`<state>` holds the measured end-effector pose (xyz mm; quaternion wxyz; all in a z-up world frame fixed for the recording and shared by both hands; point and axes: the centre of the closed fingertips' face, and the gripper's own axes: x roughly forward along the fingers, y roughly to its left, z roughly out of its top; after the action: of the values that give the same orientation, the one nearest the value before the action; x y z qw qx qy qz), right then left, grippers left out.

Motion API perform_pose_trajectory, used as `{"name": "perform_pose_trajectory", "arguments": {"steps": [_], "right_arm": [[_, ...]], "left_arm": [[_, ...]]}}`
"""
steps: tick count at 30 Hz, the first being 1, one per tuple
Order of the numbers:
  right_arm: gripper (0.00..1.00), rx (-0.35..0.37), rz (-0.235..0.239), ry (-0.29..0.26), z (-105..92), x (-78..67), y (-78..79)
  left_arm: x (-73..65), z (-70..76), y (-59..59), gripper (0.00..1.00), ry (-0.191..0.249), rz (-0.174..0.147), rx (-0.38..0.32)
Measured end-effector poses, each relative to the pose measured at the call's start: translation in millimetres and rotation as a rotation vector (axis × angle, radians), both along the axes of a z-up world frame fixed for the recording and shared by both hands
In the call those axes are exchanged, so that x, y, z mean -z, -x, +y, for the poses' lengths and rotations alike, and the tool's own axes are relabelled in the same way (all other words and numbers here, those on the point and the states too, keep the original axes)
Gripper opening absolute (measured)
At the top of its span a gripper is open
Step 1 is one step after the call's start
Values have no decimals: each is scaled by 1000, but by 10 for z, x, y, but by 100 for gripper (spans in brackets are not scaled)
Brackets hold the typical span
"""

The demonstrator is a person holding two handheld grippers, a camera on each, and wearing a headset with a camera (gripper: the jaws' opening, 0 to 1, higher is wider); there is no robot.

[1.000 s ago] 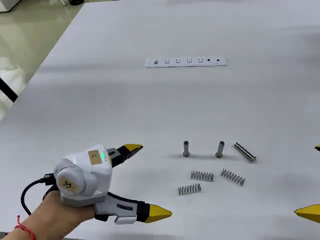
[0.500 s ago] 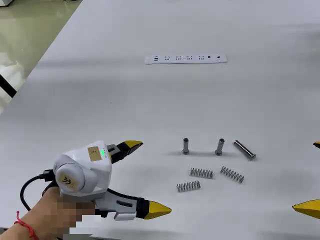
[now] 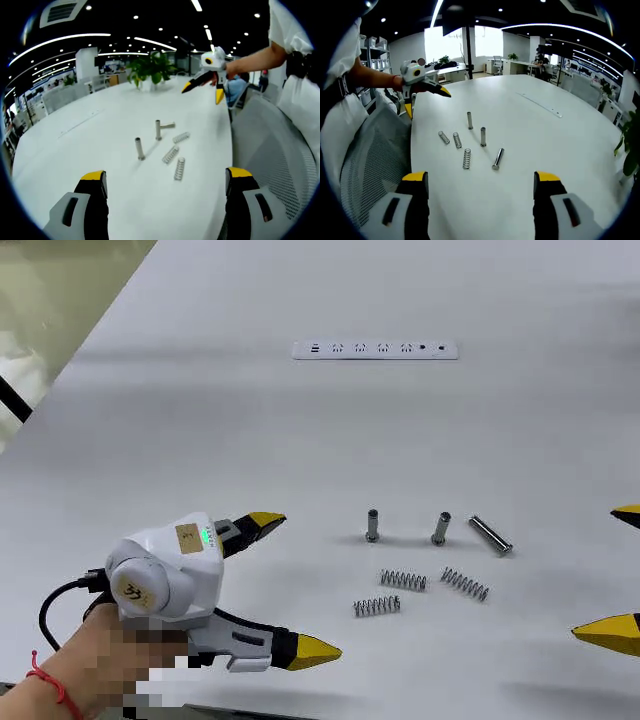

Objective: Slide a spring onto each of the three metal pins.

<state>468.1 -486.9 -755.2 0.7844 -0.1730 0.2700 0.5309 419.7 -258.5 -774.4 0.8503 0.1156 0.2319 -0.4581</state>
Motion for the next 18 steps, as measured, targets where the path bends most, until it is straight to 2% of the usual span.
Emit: {"name": "perform_pose_trajectory", "arguments": {"steps": [10, 18], "right_arm": [[79, -18, 4, 25, 147, -34, -190], [68, 0, 40, 65, 282, 6, -385]], "left_arm": [[3, 29, -9, 100, 5, -6, -5], [11, 29, -25, 98, 11, -2, -3]]}}
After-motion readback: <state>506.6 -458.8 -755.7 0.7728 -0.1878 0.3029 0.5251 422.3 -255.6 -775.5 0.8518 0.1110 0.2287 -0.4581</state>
